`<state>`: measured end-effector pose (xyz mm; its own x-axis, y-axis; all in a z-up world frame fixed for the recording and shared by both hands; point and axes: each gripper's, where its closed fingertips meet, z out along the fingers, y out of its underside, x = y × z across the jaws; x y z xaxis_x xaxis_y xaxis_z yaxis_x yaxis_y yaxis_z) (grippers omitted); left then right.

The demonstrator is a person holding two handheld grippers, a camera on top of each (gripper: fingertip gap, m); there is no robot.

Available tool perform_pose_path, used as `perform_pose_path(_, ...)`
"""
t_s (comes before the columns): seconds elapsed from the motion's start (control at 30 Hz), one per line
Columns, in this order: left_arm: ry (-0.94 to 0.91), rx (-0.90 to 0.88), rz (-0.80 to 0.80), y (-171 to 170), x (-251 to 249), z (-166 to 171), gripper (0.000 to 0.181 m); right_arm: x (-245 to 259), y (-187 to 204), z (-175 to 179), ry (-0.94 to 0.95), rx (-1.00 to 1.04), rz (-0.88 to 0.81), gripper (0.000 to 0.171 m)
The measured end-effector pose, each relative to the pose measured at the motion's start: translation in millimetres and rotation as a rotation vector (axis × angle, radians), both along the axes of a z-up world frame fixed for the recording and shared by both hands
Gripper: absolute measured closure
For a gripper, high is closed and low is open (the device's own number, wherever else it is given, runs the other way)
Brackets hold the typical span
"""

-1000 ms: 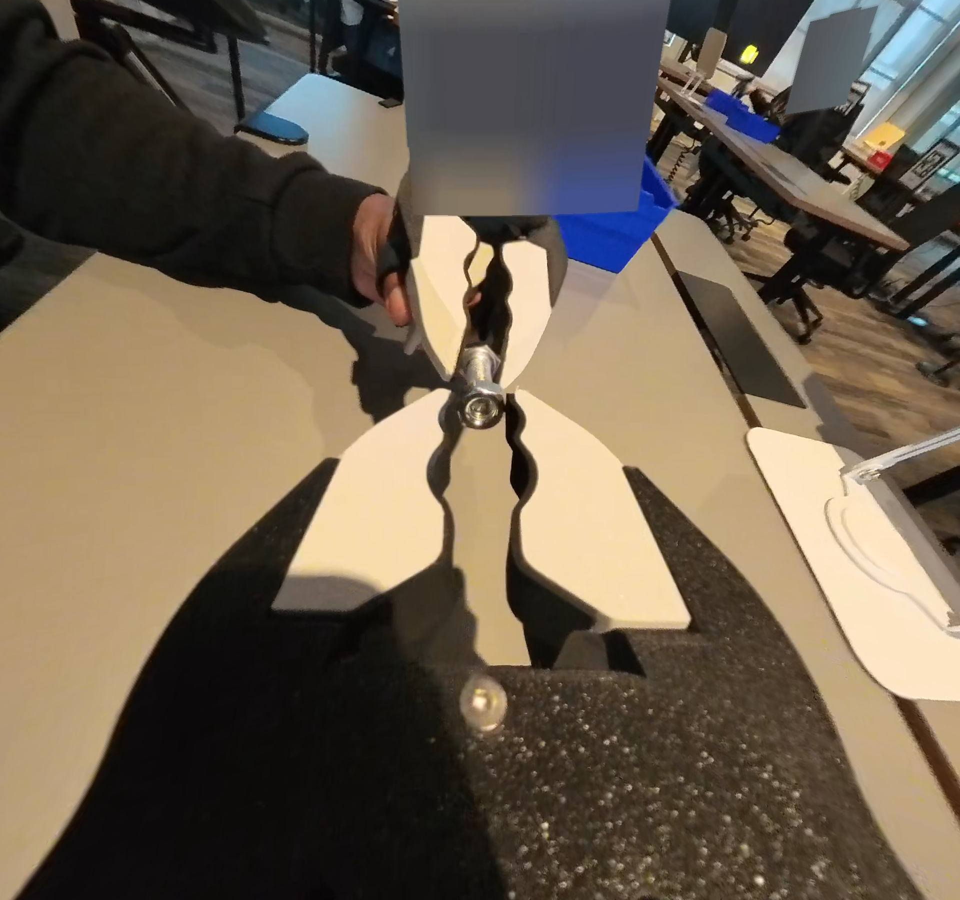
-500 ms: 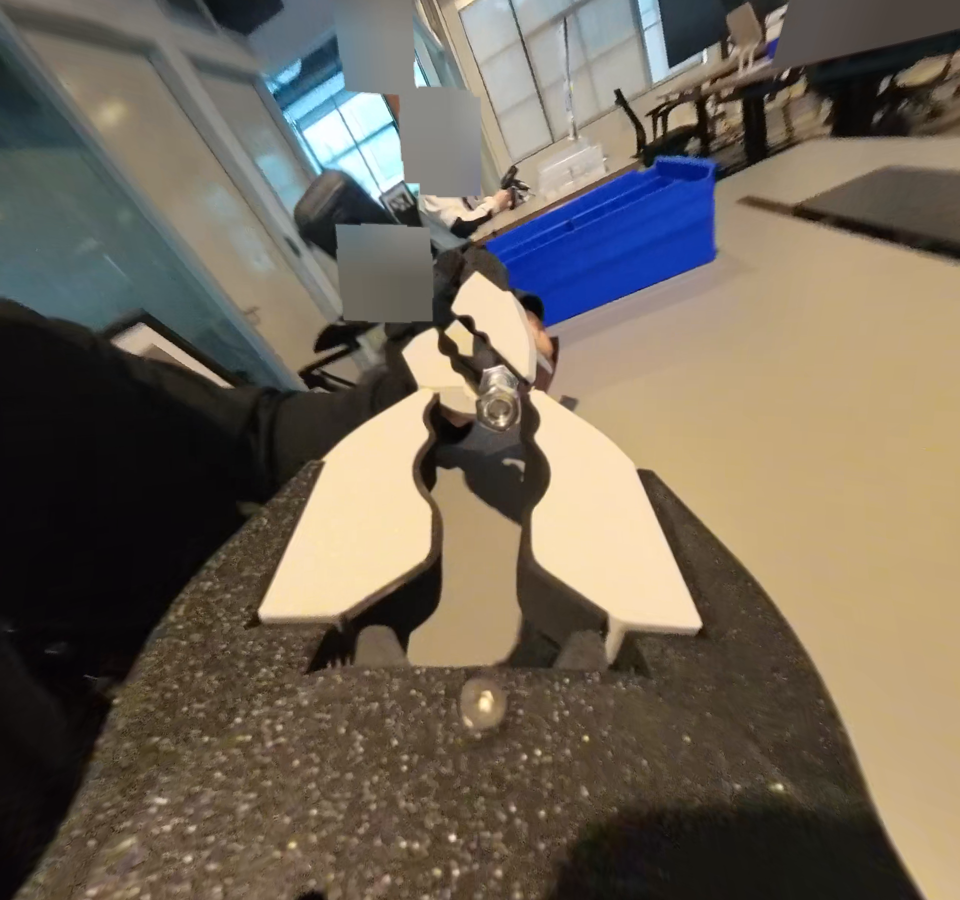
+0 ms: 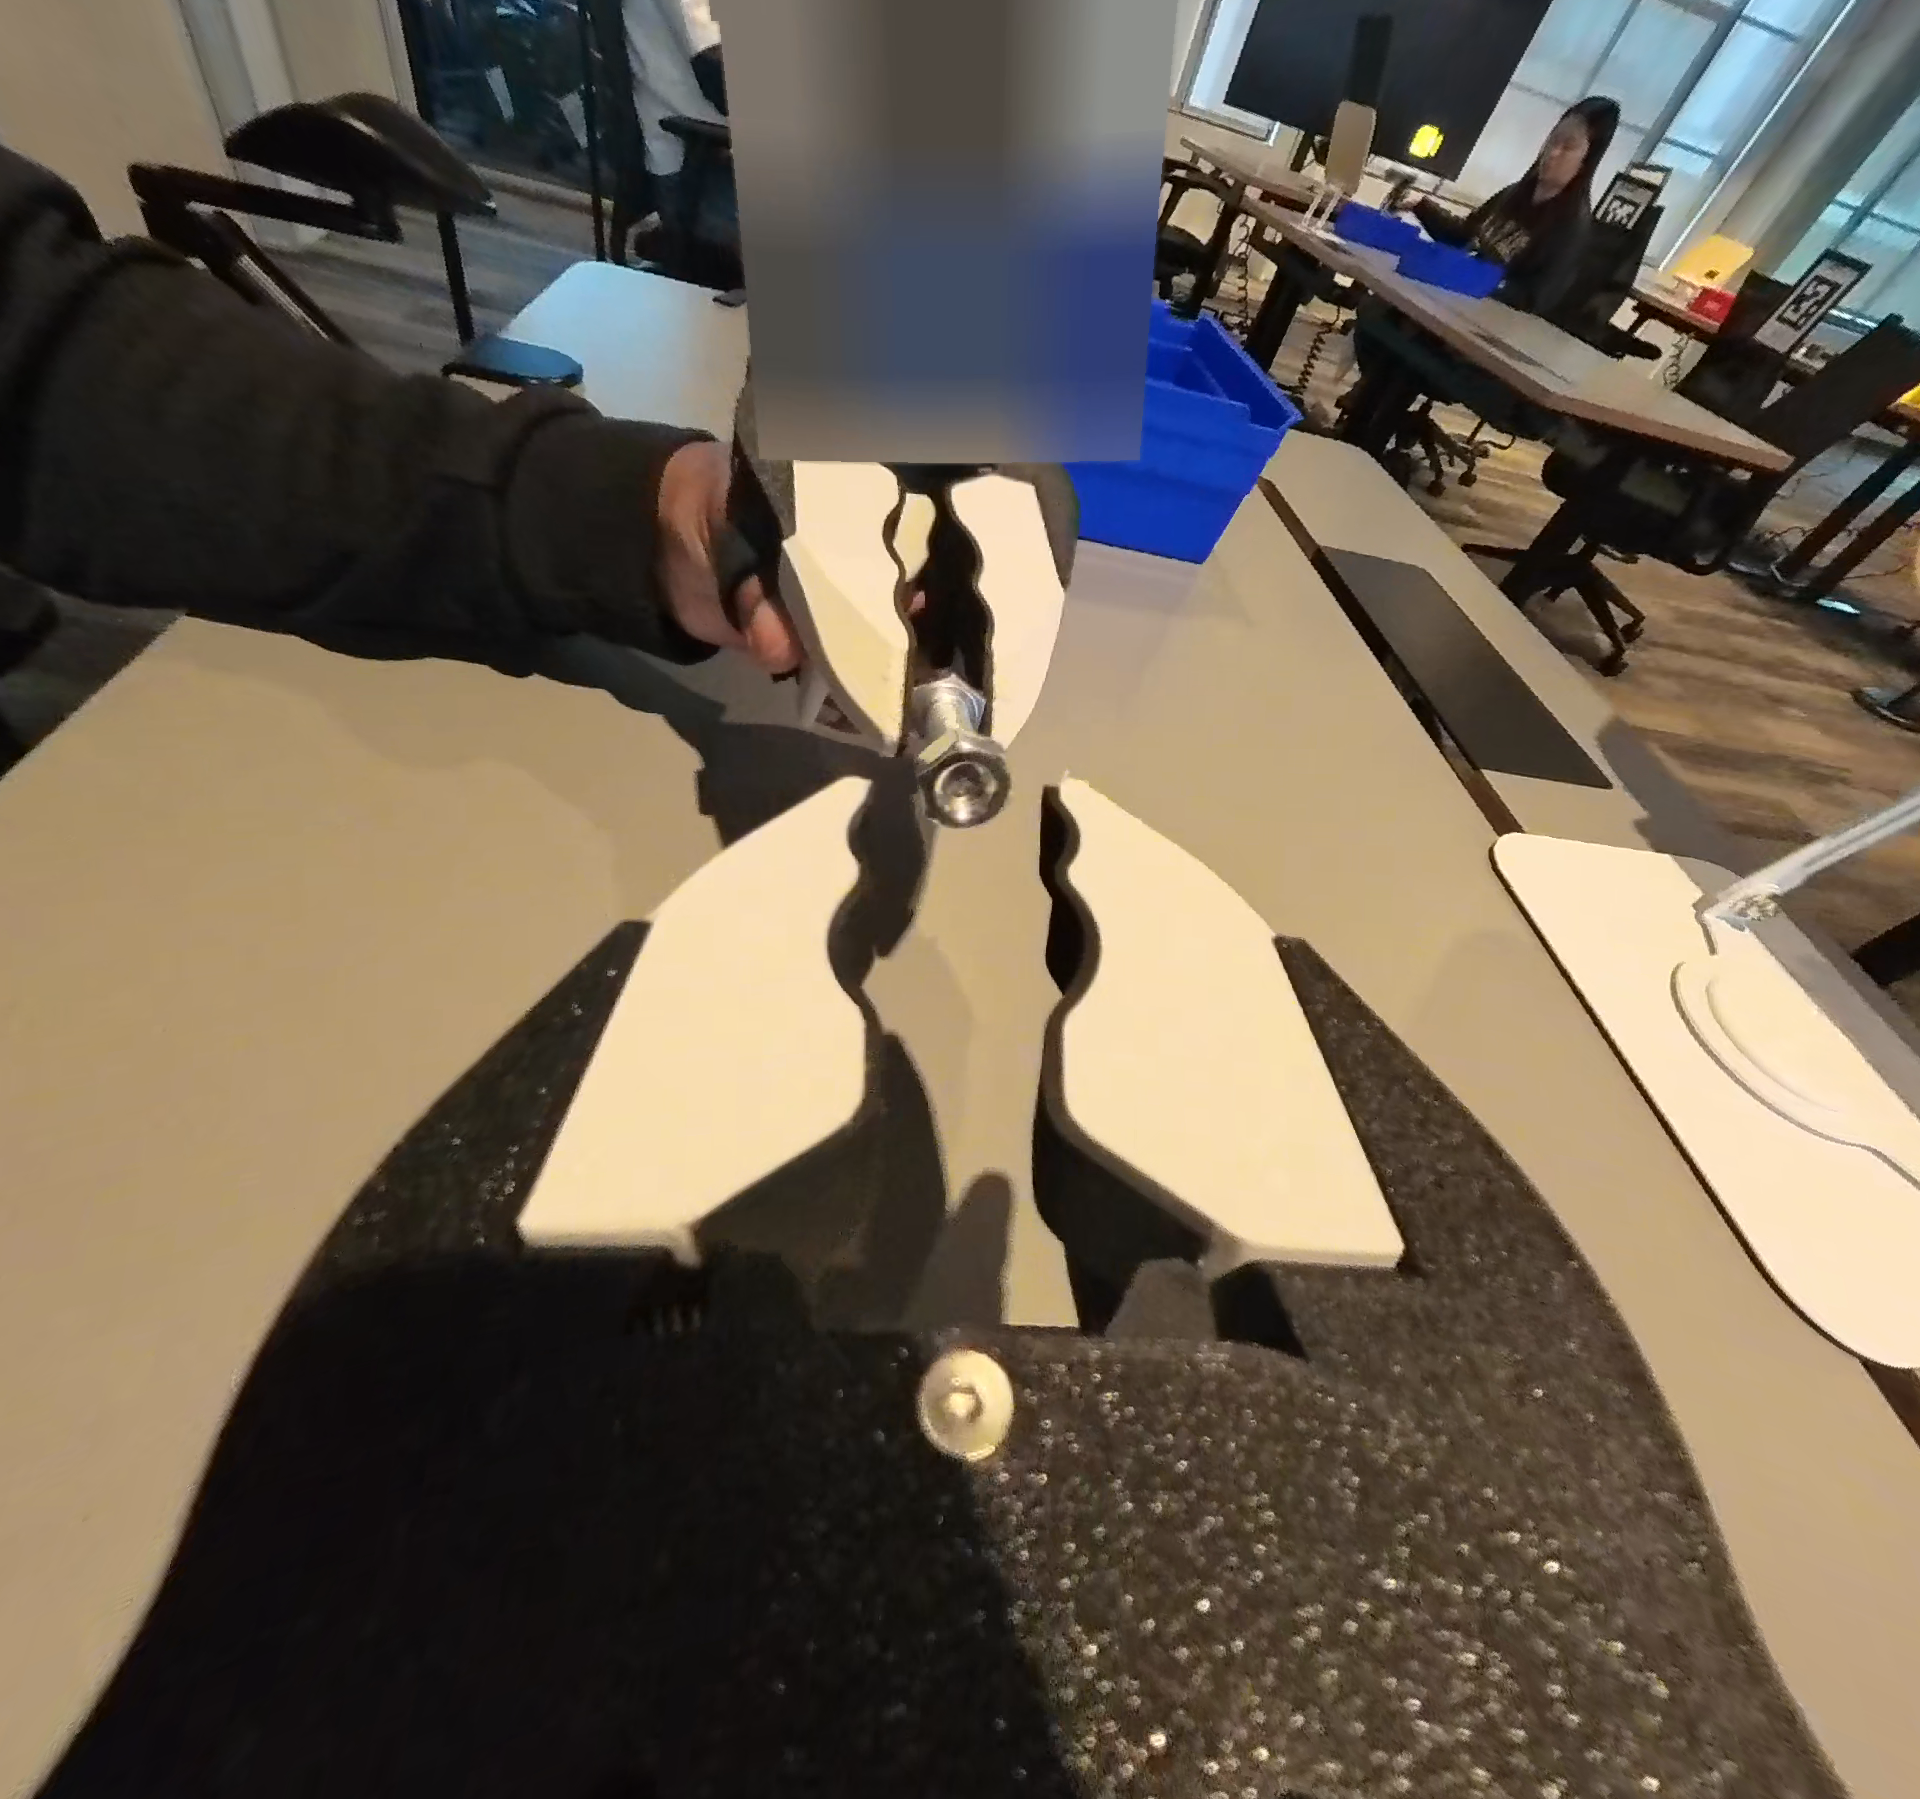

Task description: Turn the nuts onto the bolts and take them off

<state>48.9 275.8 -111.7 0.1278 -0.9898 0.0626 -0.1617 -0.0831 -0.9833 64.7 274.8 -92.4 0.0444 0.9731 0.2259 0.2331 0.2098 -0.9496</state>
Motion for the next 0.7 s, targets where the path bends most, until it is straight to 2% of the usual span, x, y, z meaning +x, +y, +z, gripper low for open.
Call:
perform_pose_path(0.13, 0.013, -0.001, -0.027, -4.4, 3.6, -2.6, 0.164, -4.8, -3.6, -4.0, -0.01, -0.017, 0.014, 0.151)
perform_pose_path(0.23, 0.051, 0.071, 0.016, 0.0, 2.8, -4.4, 0.164, -6.3, -0.9, -6.9, -0.016, -0.082, 0.001, 0.153)
perform_pose_path(0.33, 0.134, 0.285, 0.118, 7.3, 1.4, -2.9, 0.164, -6.6, 4.1, -5.6, 0.024, -0.24, -0.007, 0.154)
perform_pose_path(0.4, 0.217, 0.486, 0.202, 12.2, -1.1, -0.9, 0.164, -7.5, 7.4, -4.9, 0.074, -0.458, 0.0, 0.154)
perform_pose_path(0.47, 0.263, 0.585, 0.247, 13.8, -2.5, 2.1, 0.164, -8.1, 9.4, -3.2, 0.145, -0.655, 0.027, 0.154)
perform_pose_path(0.57, 0.199, 0.489, 0.248, 15.8, -3.4, 5.5, 0.164, -6.3, 11.9, 6.8, 0.261, -0.764, 0.084, 0.146)
perform_pose_path(0.63, 0.15, 0.386, 0.231, 18.3, -6.1, 4.7, 0.164, -3.3, 15.6, 8.0, 0.255, -0.696, 0.061, 0.136)
perform_pose_path(0.7, 0.1, 0.292, 0.193, 16.9, -6.8, 5.2, 0.164, -0.7, 16.1, 8.4, 0.219, -0.579, 0.033, 0.134)
